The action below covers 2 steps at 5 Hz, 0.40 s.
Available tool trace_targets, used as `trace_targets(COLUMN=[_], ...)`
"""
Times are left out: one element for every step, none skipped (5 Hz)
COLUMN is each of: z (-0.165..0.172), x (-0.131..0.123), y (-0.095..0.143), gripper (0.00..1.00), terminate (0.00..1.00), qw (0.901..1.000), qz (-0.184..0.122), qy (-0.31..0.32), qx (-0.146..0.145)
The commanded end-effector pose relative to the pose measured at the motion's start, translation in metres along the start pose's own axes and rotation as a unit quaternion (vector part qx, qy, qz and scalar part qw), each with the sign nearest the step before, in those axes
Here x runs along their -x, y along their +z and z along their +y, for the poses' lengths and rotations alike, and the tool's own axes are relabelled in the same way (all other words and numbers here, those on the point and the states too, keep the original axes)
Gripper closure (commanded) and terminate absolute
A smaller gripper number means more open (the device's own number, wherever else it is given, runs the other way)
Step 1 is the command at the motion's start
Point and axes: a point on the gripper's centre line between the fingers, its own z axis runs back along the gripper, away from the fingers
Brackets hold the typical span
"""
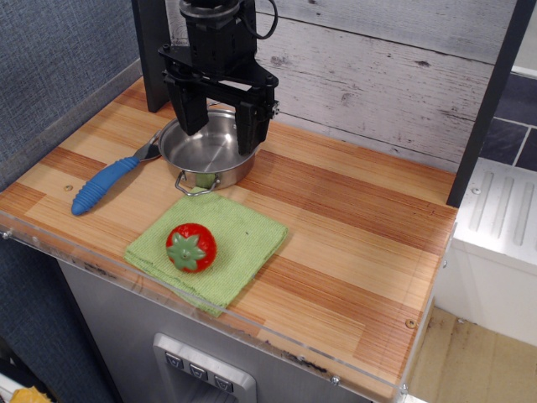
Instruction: PICK UP THE SPOON AND PUT ANOTHER SIDE OF THE TABLE
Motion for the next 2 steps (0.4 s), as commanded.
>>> trace_targets(z=[0.000, 0.047], x=[0.000, 0.024], y=[0.000, 0.006], gripper=[0.00, 0.00], terminate=[0.00, 0.00], qw=[1.0000, 1.0000], qz=[0.000, -0.004], qy=[0.000, 0.006], qx=[0.000, -0.005])
